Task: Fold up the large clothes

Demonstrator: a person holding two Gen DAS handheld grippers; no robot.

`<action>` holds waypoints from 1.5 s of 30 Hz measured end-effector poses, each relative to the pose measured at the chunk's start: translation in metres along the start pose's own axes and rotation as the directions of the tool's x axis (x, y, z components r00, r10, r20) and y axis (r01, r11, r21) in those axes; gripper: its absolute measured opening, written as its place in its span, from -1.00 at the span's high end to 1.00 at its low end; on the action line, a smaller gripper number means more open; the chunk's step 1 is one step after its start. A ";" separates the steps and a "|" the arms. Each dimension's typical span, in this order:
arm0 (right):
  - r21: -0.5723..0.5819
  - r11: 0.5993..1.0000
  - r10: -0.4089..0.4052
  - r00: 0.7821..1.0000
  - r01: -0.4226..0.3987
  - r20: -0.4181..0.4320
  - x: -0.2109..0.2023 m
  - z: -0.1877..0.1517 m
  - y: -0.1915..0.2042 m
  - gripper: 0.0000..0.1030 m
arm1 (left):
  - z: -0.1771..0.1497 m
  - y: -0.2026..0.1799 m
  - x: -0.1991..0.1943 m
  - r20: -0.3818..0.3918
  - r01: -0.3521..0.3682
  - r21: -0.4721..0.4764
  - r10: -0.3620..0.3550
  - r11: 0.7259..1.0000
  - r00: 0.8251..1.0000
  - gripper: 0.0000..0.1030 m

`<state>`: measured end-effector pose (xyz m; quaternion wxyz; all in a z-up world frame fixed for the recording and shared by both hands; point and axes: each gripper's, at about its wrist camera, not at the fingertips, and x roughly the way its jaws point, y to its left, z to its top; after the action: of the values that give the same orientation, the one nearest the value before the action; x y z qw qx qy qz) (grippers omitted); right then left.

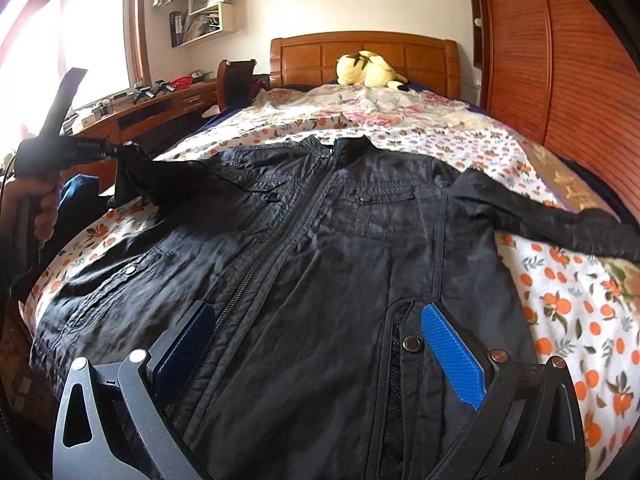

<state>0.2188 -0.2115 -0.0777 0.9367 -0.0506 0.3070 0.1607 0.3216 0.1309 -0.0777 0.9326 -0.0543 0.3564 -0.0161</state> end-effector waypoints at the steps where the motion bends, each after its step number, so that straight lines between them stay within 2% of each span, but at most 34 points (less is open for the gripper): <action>1: -0.009 1.000 -0.003 1.000 0.003 0.002 -0.001 -0.001 0.003 -0.99 | -0.006 0.000 -0.004 0.003 0.003 0.004 -0.003 1.000 1.000 0.52; 2: -0.015 1.000 -0.004 1.000 0.004 0.002 -0.003 -0.001 0.003 -0.99 | -0.013 0.002 -0.010 0.012 0.001 0.005 -0.001 1.000 1.000 0.36; 4: -0.021 1.000 -0.001 1.000 0.001 0.001 -0.003 -0.002 0.004 -0.99 | -0.021 0.005 -0.020 0.032 -0.011 -0.002 0.011 1.000 0.999 -0.12; 5: -0.022 1.000 0.002 1.000 -0.002 -0.001 -0.003 -0.003 0.005 -0.99 | -0.024 0.010 -0.025 0.043 -0.015 -0.008 0.015 1.000 0.999 -0.26; 6: -0.022 1.000 0.006 1.000 -0.006 -0.003 -0.001 -0.003 0.006 -0.99 | -0.026 0.014 -0.029 0.054 -0.020 -0.016 0.020 1.000 0.998 -0.48; 7: -0.023 1.000 0.010 1.000 -0.010 -0.004 0.000 -0.002 0.007 -0.99 | -0.029 0.018 -0.034 0.063 -0.028 -0.023 0.029 0.999 0.998 -0.58; 10: -0.026 0.999 0.027 1.000 -0.027 -0.008 0.005 0.001 0.010 -0.99 | -0.034 0.039 -0.037 0.059 -0.087 -0.037 0.089 0.995 0.994 -0.58; 13: -0.034 0.998 0.048 0.999 -0.049 -0.011 0.011 0.004 0.016 -0.99 | -0.039 0.060 -0.030 0.041 -0.115 -0.058 0.118 0.992 0.992 -0.58; 18: -0.052 0.996 0.072 0.997 -0.072 -0.011 0.020 0.010 0.025 -0.99 | -0.048 0.092 0.004 -0.028 -0.206 -0.067 0.205 0.976 0.978 -0.58; 25: -0.084 0.994 0.071 0.997 -0.073 -0.022 0.039 0.021 0.037 -0.99 | -0.057 0.130 0.052 -0.124 -0.258 -0.135 0.242 0.957 0.962 -0.58; 32: -0.076 0.994 0.074 0.997 -0.076 -0.027 0.044 0.021 0.033 -0.99 | -0.056 0.146 0.080 -0.160 -0.248 -0.223 0.216 0.943 0.963 -0.58; 36: -0.074 0.995 0.060 0.998 -0.063 -0.033 0.042 0.018 0.031 -0.99 | -0.053 0.156 0.094 -0.184 -0.236 -0.280 0.189 0.931 0.965 -0.34; 41: -0.062 0.997 0.045 0.998 -0.047 -0.041 0.038 0.013 0.025 -0.99 | -0.052 0.158 0.104 -0.198 -0.228 -0.293 0.175 0.929 0.965 0.00; 43: -0.057 0.998 0.039 0.998 -0.042 -0.043 0.036 0.010 0.023 -0.99 | -0.052 0.157 0.104 -0.195 -0.229 -0.290 0.177 0.929 0.965 0.37; 44: -0.055 0.998 0.037 0.998 -0.039 -0.044 0.035 0.010 0.022 -0.99 | -0.052 0.157 0.104 -0.193 -0.214 -0.295 0.161 0.931 0.968 0.49; 45: -0.053 0.998 0.033 0.998 -0.036 -0.045 0.033 0.010 0.022 -0.99 | -0.053 0.157 0.103 -0.190 -0.196 -0.302 0.143 0.933 0.971 0.76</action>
<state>0.2424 -0.1801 -0.0896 0.9251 -0.0739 0.3240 0.1838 0.3620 0.2751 -0.2026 0.8767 -0.1718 0.4336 0.1180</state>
